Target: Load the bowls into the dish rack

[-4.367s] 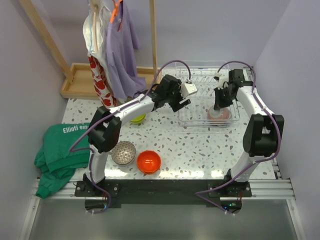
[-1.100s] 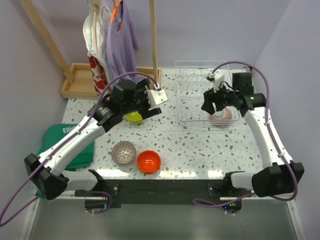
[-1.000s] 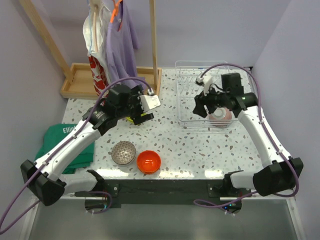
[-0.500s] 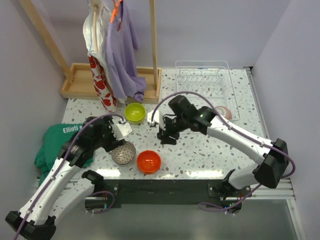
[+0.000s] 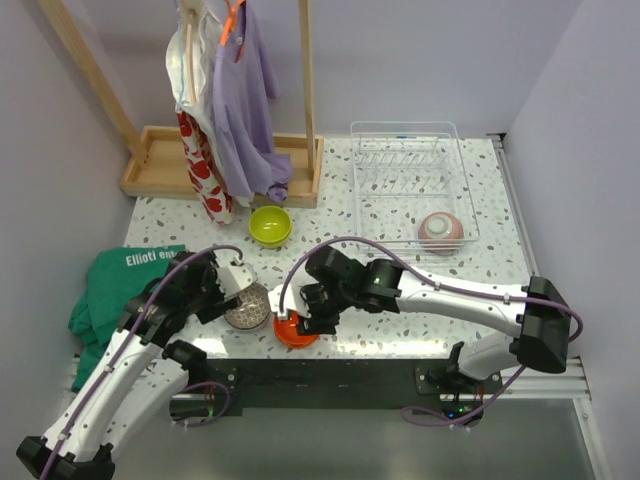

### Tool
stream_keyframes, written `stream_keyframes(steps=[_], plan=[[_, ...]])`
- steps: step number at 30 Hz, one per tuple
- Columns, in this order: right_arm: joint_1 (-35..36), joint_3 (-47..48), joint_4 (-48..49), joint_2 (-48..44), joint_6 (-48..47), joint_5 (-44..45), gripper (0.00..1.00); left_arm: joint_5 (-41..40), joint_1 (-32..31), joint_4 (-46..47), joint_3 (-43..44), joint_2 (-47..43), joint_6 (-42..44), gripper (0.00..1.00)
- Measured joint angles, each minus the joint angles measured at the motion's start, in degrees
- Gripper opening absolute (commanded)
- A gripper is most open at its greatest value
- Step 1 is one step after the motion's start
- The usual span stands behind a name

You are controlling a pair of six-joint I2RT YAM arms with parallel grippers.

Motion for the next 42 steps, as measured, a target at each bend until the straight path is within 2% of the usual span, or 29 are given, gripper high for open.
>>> stream_keyframes(steps=[7,23,26,31,37,42], plan=[[4.04,0.0,0.59,1.16,-0.52,0.17,0.5,-0.42,1.2,0.07,0.07,-0.09,0.0,0.89],[6.27,-0.09,0.9,10.14,-0.39,2.62,0.44,-0.22,5.38,0.09,4.52,-0.35,0.0,0.89],[6.51,0.13,0.72,11.04,-0.39,3.3,0.34,0.04,5.79,0.09,4.52,-0.66,-0.02,0.89],[6.54,0.79,0.42,11.98,-0.02,4.46,0.23,0.57,6.45,0.09,4.52,-0.74,-0.02,0.89],[6.6,0.79,0.31,11.96,0.44,4.96,0.02,1.4,6.82,0.13,4.52,-0.74,-0.02,0.89],[6.64,2.1,-1.36,11.8,0.44,6.03,0.0,2.01,7.3,0.13,4.59,-0.44,-0.02,0.89]])
